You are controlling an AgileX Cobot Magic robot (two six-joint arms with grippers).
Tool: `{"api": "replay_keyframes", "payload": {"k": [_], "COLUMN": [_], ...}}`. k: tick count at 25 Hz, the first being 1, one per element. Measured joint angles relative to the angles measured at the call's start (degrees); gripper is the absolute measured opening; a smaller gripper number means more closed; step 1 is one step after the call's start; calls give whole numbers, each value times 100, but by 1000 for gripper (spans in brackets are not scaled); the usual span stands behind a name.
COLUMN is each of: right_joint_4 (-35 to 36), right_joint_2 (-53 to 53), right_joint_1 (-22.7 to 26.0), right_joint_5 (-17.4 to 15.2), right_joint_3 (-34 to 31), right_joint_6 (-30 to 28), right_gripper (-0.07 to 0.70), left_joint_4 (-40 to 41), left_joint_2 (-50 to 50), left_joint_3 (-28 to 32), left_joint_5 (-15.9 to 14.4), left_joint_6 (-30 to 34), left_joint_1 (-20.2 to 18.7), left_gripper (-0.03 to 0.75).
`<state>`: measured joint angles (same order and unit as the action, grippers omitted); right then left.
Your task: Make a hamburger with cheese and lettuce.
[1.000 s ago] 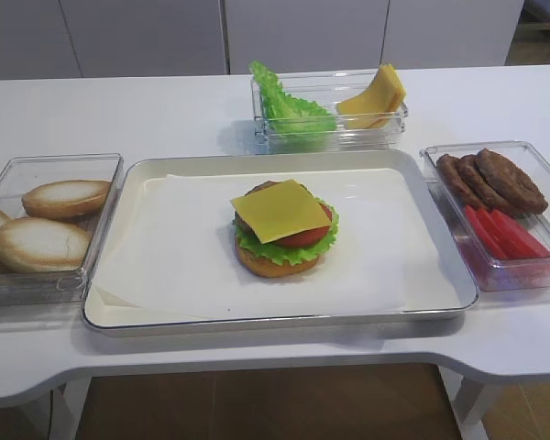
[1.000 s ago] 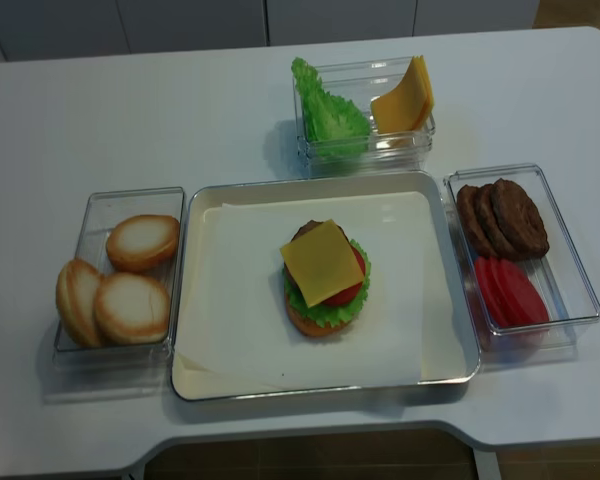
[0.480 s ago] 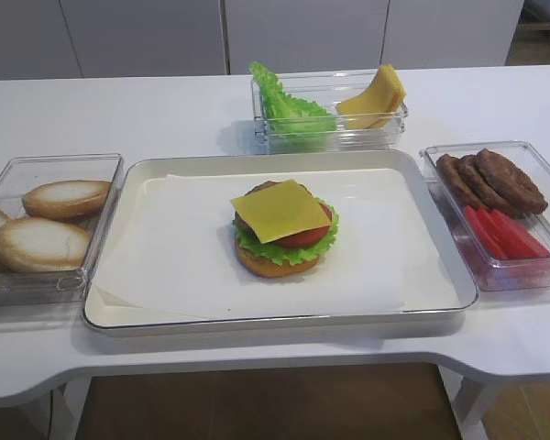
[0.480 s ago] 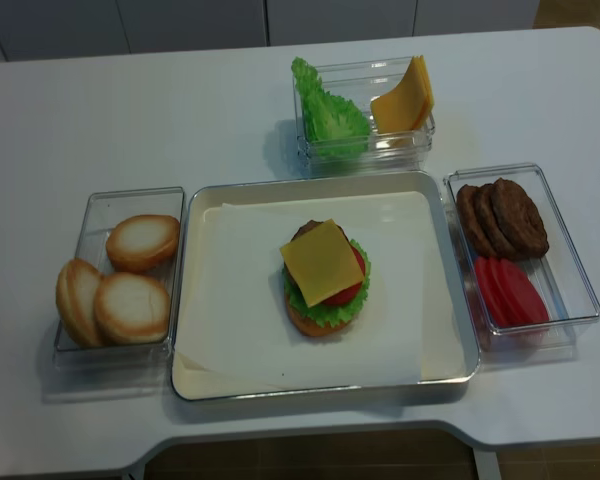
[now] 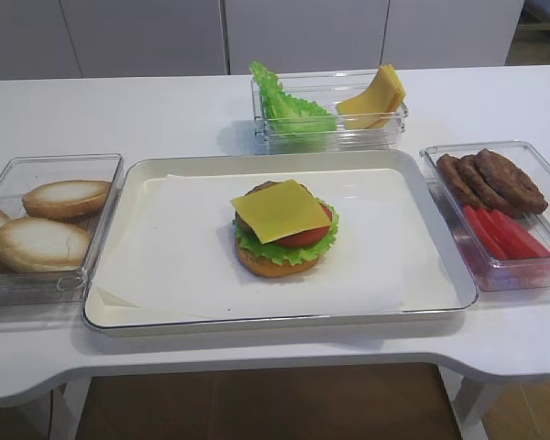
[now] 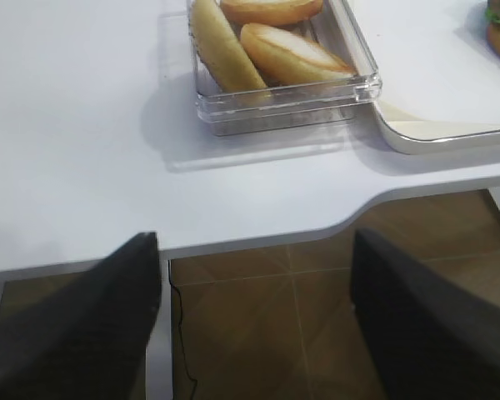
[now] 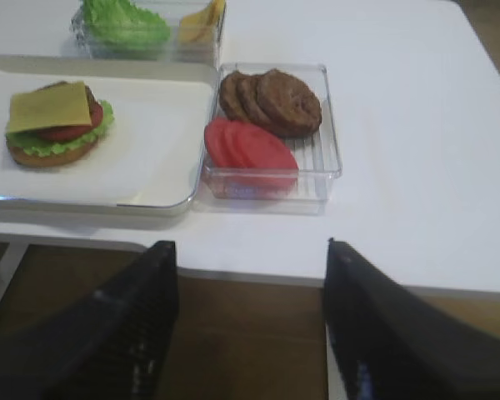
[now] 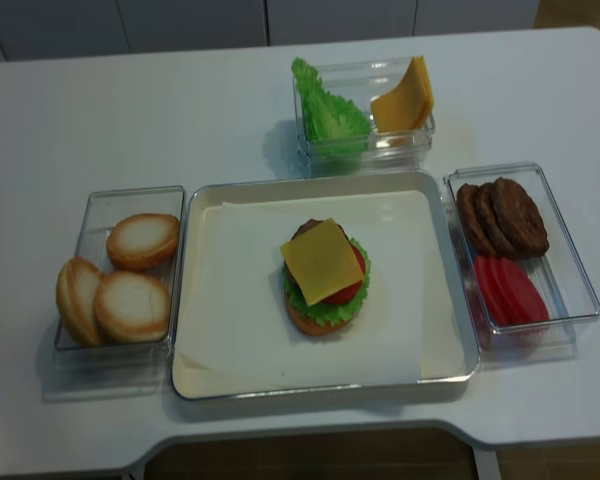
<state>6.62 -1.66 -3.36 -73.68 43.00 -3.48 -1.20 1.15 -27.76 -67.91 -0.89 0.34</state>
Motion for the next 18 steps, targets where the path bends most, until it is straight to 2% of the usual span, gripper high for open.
{"api": "replay_keyframes", "payload": {"k": [9,18], "right_joint_4": [0,-10], "right_joint_2": [266,266], "right_joint_1": [0,0], "right_joint_5": [11,717], "right_joint_3": [-1088,-1587], "right_joint_6": [-459,-487], "right_gripper": [419,419], "left_joint_4": [0,0], "left_joint_2": [0,0], "left_joint_3": [0,0], "left_joint_5": [0,0], "left_joint_6": [0,0], "left_joint_1": [0,0], "left_gripper": [528,528]}}
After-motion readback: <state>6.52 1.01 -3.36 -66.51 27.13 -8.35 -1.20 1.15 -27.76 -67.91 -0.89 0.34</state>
